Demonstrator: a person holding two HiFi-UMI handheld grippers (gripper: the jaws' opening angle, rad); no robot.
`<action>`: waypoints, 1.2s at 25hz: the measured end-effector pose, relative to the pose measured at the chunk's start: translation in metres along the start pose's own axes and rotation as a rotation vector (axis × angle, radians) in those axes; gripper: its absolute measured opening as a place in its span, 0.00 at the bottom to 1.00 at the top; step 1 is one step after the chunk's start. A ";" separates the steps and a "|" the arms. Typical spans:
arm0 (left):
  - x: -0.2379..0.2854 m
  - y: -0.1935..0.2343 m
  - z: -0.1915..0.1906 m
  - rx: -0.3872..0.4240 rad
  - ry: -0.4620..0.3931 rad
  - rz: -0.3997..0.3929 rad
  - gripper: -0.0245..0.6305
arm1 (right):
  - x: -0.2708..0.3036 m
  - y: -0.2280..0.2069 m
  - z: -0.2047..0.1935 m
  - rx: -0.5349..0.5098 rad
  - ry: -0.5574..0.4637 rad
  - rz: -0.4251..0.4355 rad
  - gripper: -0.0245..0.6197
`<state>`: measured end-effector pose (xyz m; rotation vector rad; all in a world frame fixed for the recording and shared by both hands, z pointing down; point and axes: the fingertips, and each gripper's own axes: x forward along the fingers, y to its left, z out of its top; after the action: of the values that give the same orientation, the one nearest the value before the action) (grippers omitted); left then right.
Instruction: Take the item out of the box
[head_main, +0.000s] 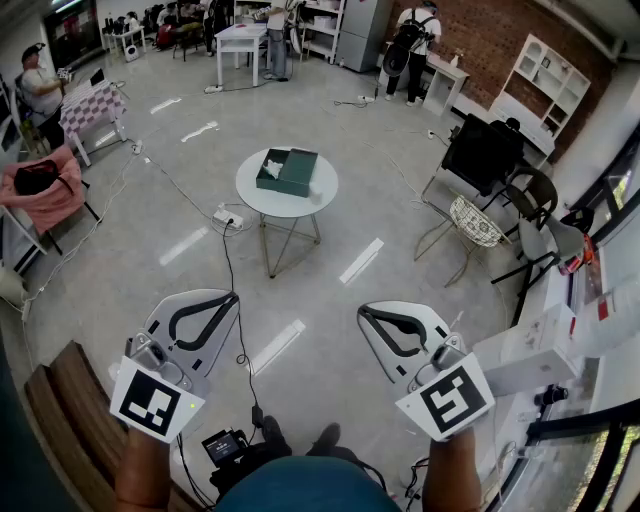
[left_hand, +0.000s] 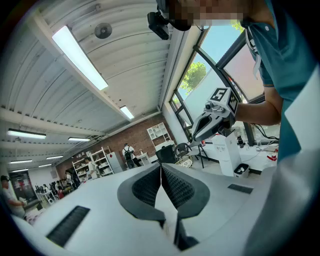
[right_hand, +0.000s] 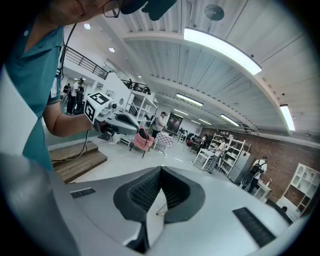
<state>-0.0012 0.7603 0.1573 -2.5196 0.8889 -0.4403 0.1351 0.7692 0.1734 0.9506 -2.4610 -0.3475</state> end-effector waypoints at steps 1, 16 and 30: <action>0.001 0.003 -0.001 -0.002 0.000 -0.001 0.07 | 0.003 -0.001 0.001 -0.001 0.002 0.000 0.10; -0.014 0.058 -0.043 -0.010 -0.041 -0.041 0.07 | 0.069 0.005 0.034 0.035 -0.020 -0.047 0.10; -0.023 0.107 -0.096 -0.040 -0.011 -0.008 0.07 | 0.148 -0.001 0.049 0.036 -0.043 -0.013 0.10</action>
<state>-0.1137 0.6724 0.1835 -2.5601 0.8928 -0.4146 0.0151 0.6703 0.1810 0.9836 -2.5090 -0.3321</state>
